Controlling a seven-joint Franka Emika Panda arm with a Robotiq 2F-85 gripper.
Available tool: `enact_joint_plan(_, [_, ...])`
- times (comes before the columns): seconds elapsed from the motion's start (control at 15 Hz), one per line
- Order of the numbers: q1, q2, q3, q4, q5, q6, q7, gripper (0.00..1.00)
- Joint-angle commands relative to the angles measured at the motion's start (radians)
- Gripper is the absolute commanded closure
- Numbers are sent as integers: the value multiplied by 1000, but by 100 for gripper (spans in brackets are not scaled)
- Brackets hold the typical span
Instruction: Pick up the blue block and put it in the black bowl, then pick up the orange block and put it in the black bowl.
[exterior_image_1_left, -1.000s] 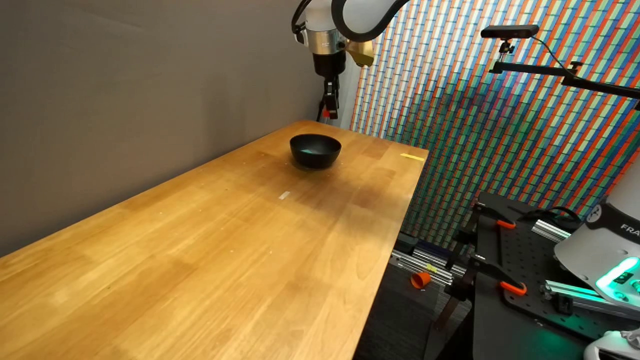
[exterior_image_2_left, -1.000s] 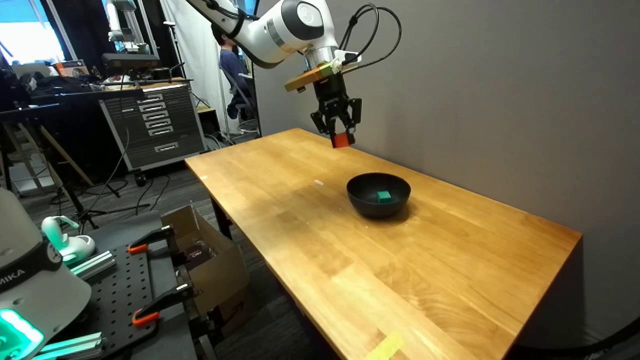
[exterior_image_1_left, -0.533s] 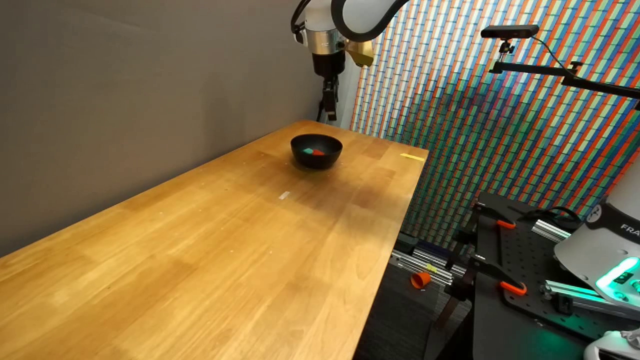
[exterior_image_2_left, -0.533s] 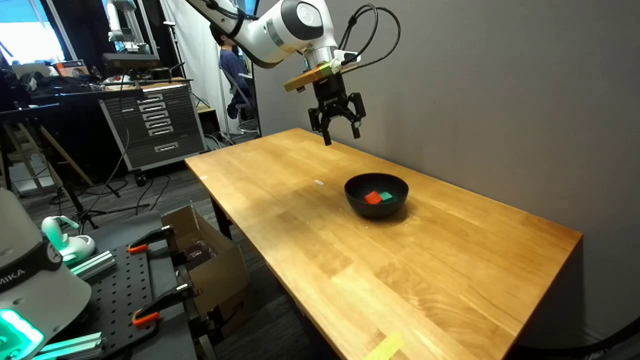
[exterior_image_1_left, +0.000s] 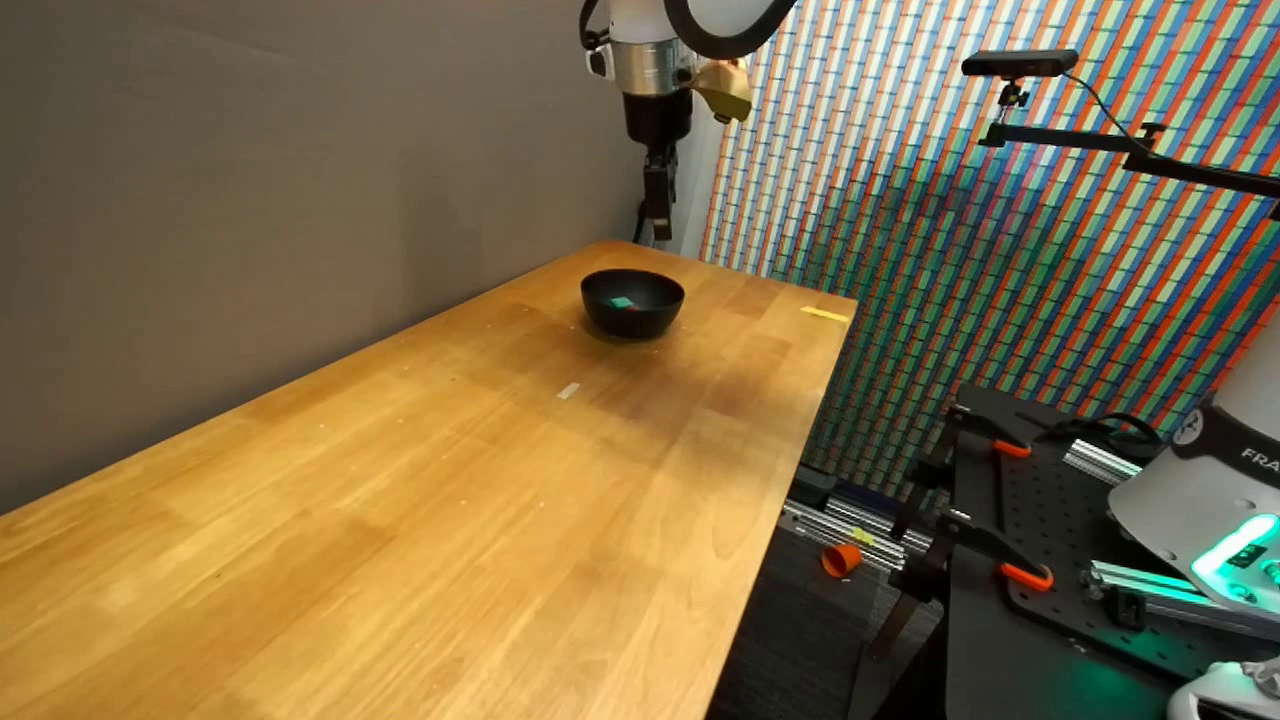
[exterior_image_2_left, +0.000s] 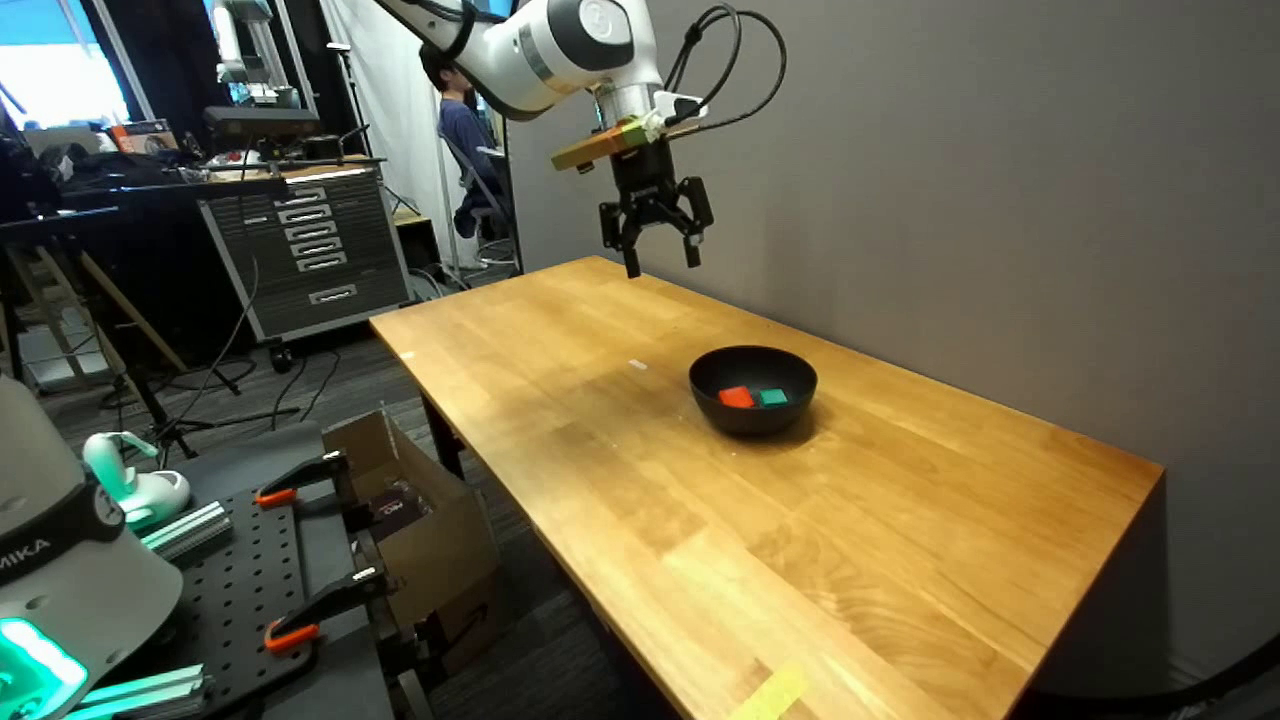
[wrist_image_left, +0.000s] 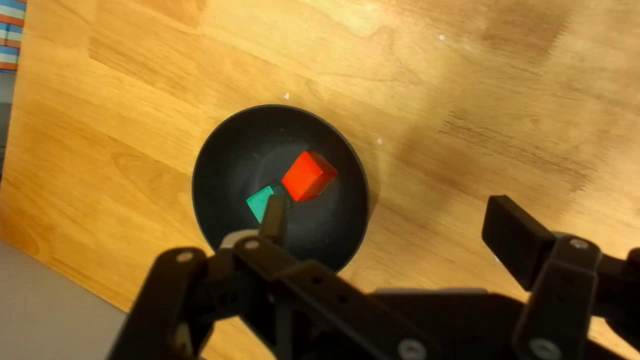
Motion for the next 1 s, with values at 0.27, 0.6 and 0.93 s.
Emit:
enact_joint_plan(0.27, [-68,-276,45,-191,185,-128,-171,0])
enact_joint_plan(0.6, [-96,-472,28,-340,300,-219,-354,0])
enact_joint_plan(0.93, [-87,-503,-1,-362,342,-287,-427,0])
